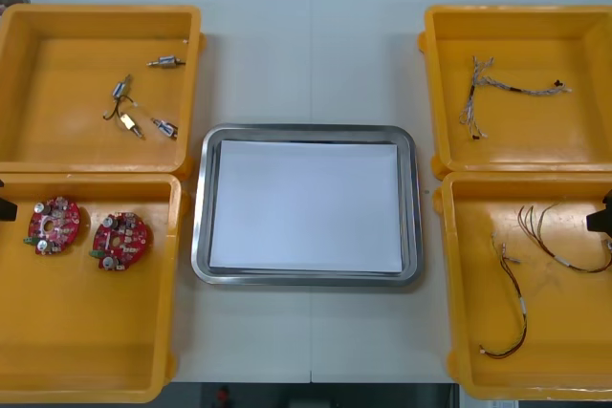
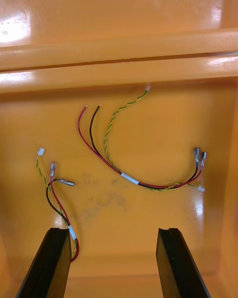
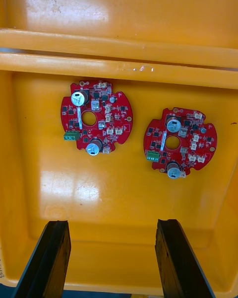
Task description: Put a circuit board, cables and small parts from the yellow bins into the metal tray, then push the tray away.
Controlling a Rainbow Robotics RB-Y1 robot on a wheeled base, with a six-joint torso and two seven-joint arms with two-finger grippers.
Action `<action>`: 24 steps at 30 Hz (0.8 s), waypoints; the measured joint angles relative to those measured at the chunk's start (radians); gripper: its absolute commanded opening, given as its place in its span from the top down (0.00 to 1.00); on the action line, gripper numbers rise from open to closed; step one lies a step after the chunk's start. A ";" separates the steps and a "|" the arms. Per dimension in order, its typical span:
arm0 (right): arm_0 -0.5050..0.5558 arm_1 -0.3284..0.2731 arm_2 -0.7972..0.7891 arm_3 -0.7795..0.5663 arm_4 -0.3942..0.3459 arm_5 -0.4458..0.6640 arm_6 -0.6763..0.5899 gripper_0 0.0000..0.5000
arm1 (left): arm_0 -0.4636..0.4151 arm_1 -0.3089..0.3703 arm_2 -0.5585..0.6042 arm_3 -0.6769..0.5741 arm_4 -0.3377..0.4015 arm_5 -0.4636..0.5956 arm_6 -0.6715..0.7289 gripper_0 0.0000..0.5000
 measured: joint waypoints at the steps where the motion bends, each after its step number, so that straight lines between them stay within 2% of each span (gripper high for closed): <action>1: 0.000 0.000 0.000 0.000 0.000 0.000 0.000 0.00 | 0.000 0.000 0.000 0.000 0.000 0.000 0.000 0.00; 24: 0.000 0.000 0.000 0.000 0.000 0.000 0.000 0.00 | 0.000 0.000 0.000 0.000 0.000 0.000 0.000 0.00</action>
